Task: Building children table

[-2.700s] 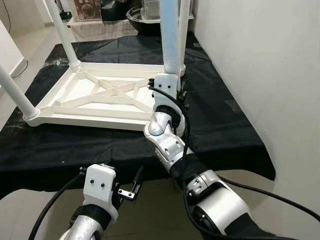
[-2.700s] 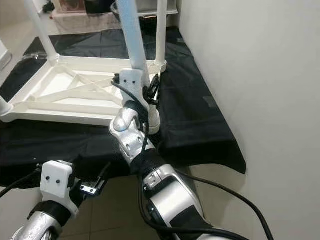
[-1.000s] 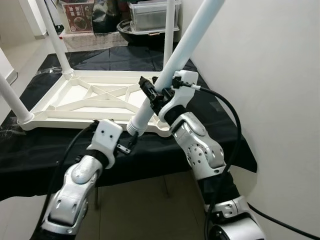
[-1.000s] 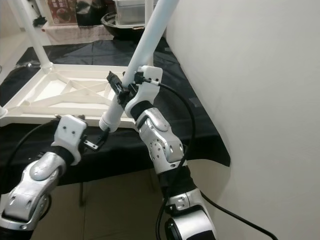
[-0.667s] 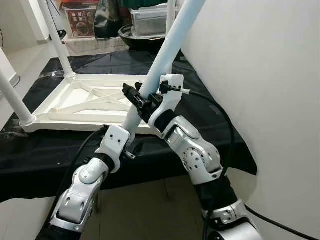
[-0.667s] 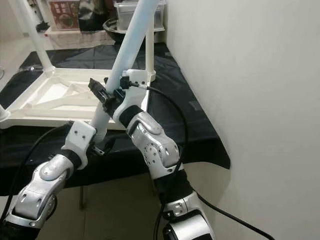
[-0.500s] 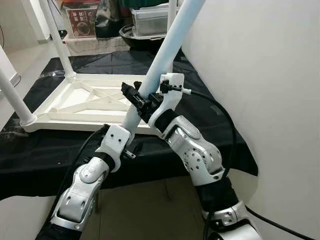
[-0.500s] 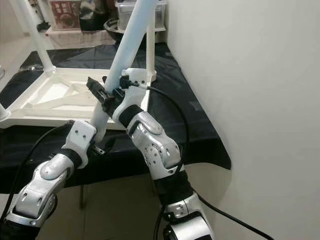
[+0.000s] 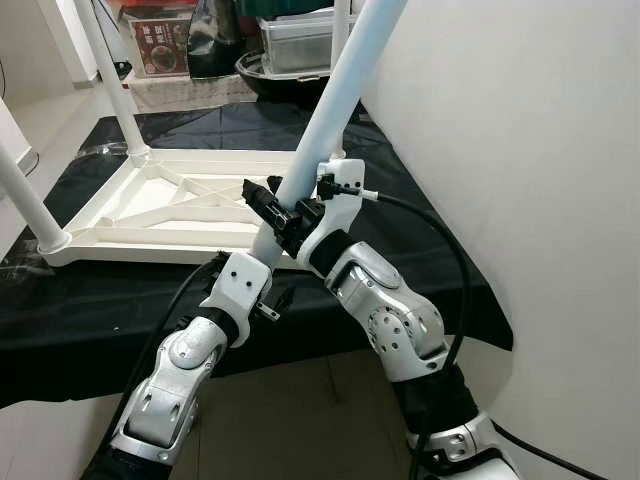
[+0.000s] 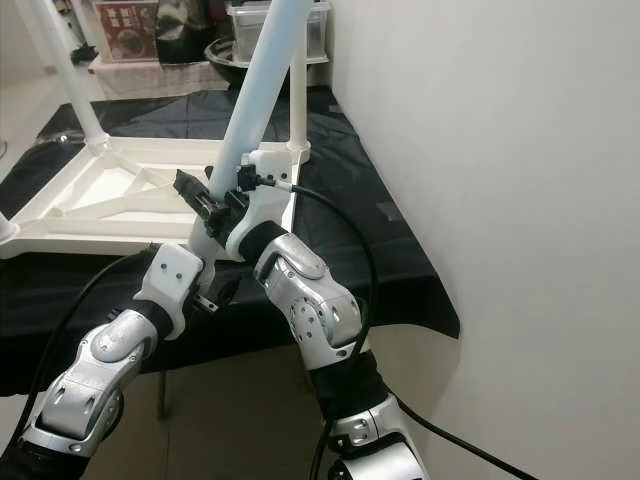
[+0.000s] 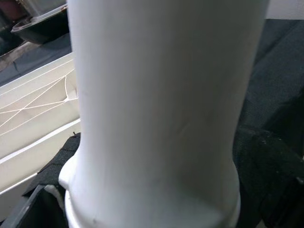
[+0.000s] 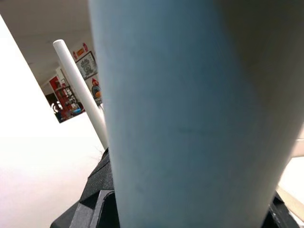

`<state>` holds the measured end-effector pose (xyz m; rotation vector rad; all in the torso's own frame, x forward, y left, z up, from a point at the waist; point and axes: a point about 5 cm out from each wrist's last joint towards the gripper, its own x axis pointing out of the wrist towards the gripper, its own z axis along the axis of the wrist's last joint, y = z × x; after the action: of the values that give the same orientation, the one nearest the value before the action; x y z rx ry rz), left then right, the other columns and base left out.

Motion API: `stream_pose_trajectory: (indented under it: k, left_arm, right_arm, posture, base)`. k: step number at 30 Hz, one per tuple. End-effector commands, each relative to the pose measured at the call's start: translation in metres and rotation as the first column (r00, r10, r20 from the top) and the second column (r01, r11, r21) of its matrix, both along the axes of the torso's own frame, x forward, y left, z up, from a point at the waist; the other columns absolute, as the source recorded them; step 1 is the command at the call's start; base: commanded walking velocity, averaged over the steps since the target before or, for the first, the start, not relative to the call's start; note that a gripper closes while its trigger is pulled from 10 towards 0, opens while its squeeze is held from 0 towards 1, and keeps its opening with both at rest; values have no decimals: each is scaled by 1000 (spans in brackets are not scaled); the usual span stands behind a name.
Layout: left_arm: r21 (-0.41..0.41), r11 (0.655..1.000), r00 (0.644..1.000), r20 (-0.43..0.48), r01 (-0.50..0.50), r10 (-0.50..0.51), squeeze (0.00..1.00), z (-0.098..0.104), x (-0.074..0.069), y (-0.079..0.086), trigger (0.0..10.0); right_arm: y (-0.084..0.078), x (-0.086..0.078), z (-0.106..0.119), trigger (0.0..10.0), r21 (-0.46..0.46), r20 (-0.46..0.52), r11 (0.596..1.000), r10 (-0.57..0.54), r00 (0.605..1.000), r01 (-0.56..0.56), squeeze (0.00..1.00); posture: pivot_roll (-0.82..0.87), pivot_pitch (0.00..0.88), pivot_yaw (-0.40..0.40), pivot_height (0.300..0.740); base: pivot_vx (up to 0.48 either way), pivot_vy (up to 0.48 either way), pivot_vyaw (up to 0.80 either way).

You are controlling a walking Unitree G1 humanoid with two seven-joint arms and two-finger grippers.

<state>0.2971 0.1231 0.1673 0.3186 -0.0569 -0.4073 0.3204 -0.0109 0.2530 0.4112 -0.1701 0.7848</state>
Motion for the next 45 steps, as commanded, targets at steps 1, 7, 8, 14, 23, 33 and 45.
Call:
stream_pose_trajectory:
  k: [1,7,8,14,23,33,45]
  left_arm:
    - [7,1000,1000,4,29,-30,0,-2,0,-6,10000]
    - [5,1000,1000,5,29,-29,0,-1,0,-6,9569]
    - [4,1000,1000,5,29,-29,0,-1,0,-6,9569]
    - [-7,1000,1000,11,13,-13,0,-2,-4,-1,0]
    - [-12,1000,1000,16,-2,2,0,-4,-8,2,0]
    - [-75,997,999,16,-34,36,0,-3,-13,2,10000]
    - [-107,993,999,-15,-52,50,0,-12,-29,8,10000]
  right_arm:
    - [12,-7,-5,10000,12,-18,998,56,998,-56,0]
    - [12,-8,-8,10000,0,-17,998,57,998,-57,0]
    - [12,-8,-9,10000,0,-19,998,57,998,-57,0]
    - [14,-14,-14,10000,-14,-28,998,64,998,-64,0]
    - [12,-14,-17,10000,-25,-35,998,53,998,-54,0]
    - [6,-11,-19,10000,-71,9,997,15,1000,-14,0]
    - [2,-10,-23,10000,-107,56,994,34,998,-27,1000]
  posture:
    - [32,48,15,740]
    - [31,57,16,740]
    - [33,62,16,740]
    - [34,81,18,740]
    - [27,85,27,740]
    - [25,75,28,740]
    - [25,49,24,740]
  base:
    - [0,0,0]
    - [0,0,0]
    - [0,0,0]
    - [0,0,0]
    - [0,0,0]
    - [0,0,0]
    - [0,0,0]
